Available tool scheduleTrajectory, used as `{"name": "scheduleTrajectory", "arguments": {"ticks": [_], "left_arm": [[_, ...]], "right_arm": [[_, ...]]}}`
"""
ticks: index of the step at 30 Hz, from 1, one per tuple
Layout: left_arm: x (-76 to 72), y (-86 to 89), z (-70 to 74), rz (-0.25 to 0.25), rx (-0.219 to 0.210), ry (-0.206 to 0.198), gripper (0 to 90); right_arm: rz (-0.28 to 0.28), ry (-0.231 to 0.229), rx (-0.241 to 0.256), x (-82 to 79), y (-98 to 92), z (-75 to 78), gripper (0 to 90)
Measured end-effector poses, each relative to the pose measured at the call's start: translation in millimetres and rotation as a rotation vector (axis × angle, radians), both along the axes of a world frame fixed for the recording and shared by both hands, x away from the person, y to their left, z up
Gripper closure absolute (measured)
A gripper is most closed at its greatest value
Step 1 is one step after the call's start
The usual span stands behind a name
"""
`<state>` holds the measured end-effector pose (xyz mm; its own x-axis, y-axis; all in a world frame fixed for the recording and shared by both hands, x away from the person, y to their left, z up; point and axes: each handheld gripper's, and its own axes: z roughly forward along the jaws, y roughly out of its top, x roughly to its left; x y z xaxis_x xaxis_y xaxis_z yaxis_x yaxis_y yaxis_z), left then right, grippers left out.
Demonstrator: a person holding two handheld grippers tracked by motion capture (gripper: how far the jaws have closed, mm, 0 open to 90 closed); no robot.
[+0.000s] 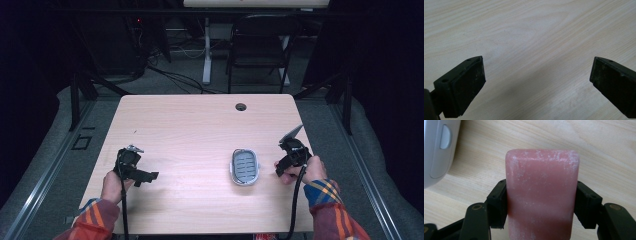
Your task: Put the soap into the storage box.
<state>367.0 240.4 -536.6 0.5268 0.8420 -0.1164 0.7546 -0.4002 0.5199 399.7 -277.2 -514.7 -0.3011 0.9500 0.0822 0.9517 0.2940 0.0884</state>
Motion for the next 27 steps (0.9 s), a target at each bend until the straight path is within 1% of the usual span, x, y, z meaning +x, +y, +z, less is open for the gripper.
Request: {"name": "scheduleTrajectory", "arguments": {"ticks": [3,5,6,7,10,14,17,25,26,27], "left_arm": [[-0.6,0.1,-0.3,0.008,0.000,-0.005,0.0],[-0.9,1.0,-0.3,0.012,0.000,-0.002,0.0],[-1.0,1.4,-0.4,0.012,-0.002,-0.001,0.0],[-1.1,1.7,-0.4,0.014,-0.003,-0.001,0.0],[-1.4,1.7,-0.3,0.018,-0.003,-0.004,0.0],[-0.9,1.4,-0.2,0.010,-0.004,-0.002,0.0],[-0.5,1.1,-0.3,0.008,-0.004,0.000,0.0],[0.2,0.3,-0.9,0.006,-0.006,0.001,0.0],[0.2,0.3,-0.9,0.006,-0.006,0.001,0.0],[0.1,0.1,-1.0,0.008,-0.007,0.003,0.0]], "right_arm": [[0.002,-0.007,0.010,-0.2,3.8,2.6,37.1],[0.011,-0.002,0.009,0.5,6.0,6.4,37.1],[0.009,-0.012,0.012,0.5,7.5,7.2,37.1],[0.008,-0.011,0.014,1.1,9.0,8.5,37.1],[0.031,-0.006,0.005,4.4,13.9,14.6,37.1],[0.029,-0.023,0.005,5.2,17.8,18.0,37.1],[0.036,-0.026,-0.002,7.2,21.0,24.4,37.1],[0.039,-0.037,-0.012,9.3,27.0,33.0,37.1],[0.050,-0.032,-0.017,10.1,27.4,34.9,37.1],[0.045,-0.037,-0.016,10.2,28.8,35.9,37.1]]}}
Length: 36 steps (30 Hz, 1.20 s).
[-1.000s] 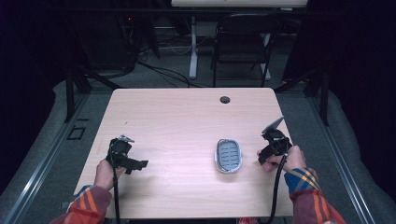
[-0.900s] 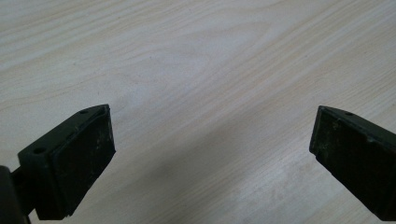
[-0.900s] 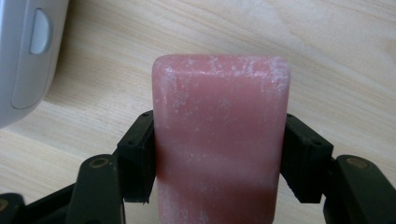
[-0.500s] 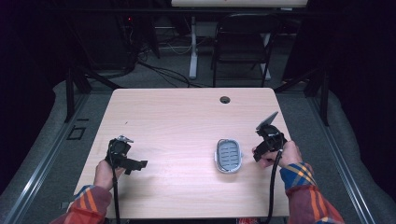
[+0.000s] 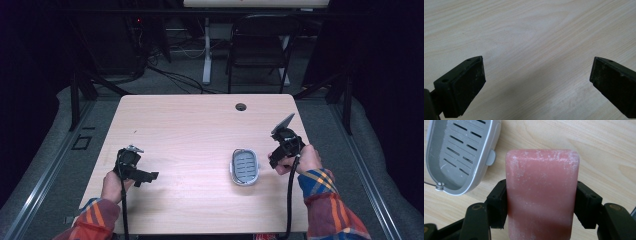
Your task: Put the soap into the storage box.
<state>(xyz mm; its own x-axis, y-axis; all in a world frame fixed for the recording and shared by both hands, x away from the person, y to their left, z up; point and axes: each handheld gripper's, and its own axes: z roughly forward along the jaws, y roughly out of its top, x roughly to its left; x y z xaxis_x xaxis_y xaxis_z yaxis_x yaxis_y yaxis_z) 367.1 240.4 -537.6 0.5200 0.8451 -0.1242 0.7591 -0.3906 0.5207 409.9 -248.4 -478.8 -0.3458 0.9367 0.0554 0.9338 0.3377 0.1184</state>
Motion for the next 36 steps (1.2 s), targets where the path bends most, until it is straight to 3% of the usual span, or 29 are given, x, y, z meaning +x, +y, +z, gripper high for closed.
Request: {"name": "scheduleTrajectory", "arguments": {"ticks": [19,22,26,27,28,30,36], "left_arm": [[0.4,-1.2,-0.1,-0.007,0.004,0.000,0.1],[0.3,-1.6,-0.3,-0.006,0.007,-0.001,0.1],[0.3,-1.6,-0.3,-0.006,0.006,0.000,0.1],[0.4,-1.6,-0.3,-0.007,0.007,-0.001,0.1],[0.5,-1.6,-0.4,-0.008,0.008,0.000,0.1],[0.7,-1.7,-0.4,-0.012,0.005,0.001,0.1],[0.3,-1.3,-0.1,-0.014,0.007,0.004,0.1]], "right_arm": [[0.063,0.002,-0.032,9.0,22.8,19.3,37.1],[0.056,-0.014,-0.027,9.4,28.1,20.5,37.1],[0.068,-0.015,-0.032,11.3,33.3,21.1,37.1],[0.088,0.004,-0.042,13.2,35.8,23.0,37.1],[0.077,-0.015,-0.033,12.6,38.2,21.5,37.1],[0.096,0.003,-0.047,13.8,39.4,23.3,37.1],[0.101,-0.005,-0.038,14.8,51.6,23.2,37.1]]}}
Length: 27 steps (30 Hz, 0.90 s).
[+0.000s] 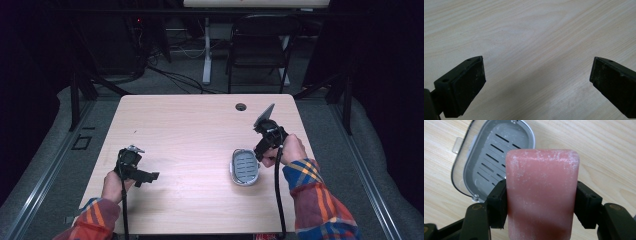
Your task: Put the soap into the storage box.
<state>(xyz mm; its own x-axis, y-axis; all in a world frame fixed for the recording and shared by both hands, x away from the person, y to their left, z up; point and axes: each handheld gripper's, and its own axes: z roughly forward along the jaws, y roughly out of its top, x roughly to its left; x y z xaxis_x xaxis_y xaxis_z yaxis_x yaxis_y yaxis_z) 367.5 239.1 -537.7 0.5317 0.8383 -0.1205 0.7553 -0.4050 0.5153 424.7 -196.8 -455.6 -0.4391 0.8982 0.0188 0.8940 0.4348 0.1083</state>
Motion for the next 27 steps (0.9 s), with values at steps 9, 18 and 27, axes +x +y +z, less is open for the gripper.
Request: {"name": "scheduleTrajectory", "arguments": {"ticks": [9,18,27], "left_arm": [[0.0,0.0,-0.1,0.000,-0.003,0.002,0.1],[0.1,-0.1,-0.1,-0.005,-0.002,-0.001,0.2],[0.0,-0.4,0.2,-0.011,0.002,-0.002,0.2]], "right_arm": [[0.037,0.017,-0.020,4.5,16.7,-2.3,37.1],[0.035,0.025,-0.021,6.2,29.6,-8.7,37.0],[0.062,0.058,-0.045,9.4,43.7,-15.4,37.0]]}}
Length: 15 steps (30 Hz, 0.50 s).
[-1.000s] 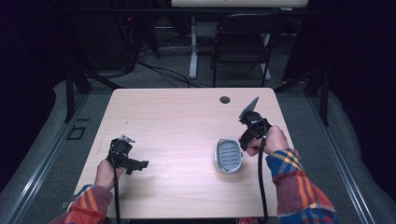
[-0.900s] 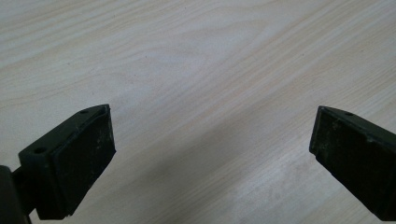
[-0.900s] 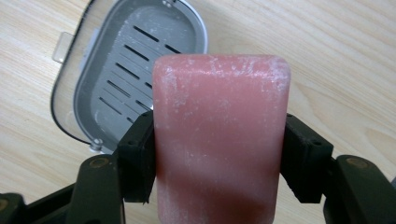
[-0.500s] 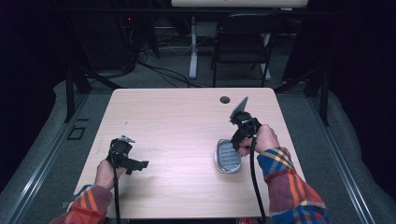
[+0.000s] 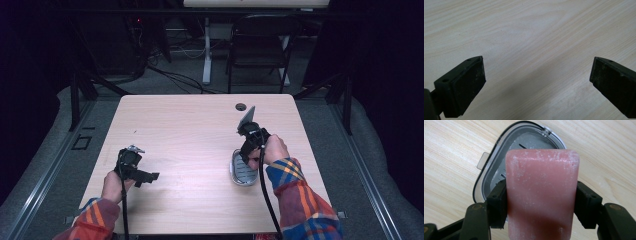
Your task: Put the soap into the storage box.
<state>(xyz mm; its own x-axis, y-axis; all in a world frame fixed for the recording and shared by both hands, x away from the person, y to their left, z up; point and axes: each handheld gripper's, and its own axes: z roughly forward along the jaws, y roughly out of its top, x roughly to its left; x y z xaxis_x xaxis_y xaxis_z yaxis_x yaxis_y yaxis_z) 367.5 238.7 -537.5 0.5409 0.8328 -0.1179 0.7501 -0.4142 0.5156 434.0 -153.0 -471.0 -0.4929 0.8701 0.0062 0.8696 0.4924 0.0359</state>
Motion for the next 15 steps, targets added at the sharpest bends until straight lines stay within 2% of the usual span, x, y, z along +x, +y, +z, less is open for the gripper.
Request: {"name": "scheduleTrajectory", "arguments": {"ticks": [3,4,5,11,15], "left_arm": [[0.0,0.1,0.0,-0.001,0.000,0.000,0.1],[0.0,0.1,0.0,-0.001,0.000,0.000,0.1],[0.1,0.1,-0.1,-0.001,0.000,0.001,0.1],[0.1,-0.2,-0.1,-0.003,0.001,-0.001,0.2],[0.2,-0.3,-0.2,-0.003,0.004,0.000,0.2]], "right_arm": [[-0.011,-0.003,0.004,0.0,4.5,-4.6,37.0],[0.007,0.014,-0.011,1.3,4.8,-3.7,37.0],[-0.012,-0.001,0.006,0.3,6.0,-6.3,37.0],[-0.004,0.023,-0.015,1.9,8.3,-10.9,37.0],[-0.029,0.014,-0.005,1.6,9.6,-15.5,37.0]]}}
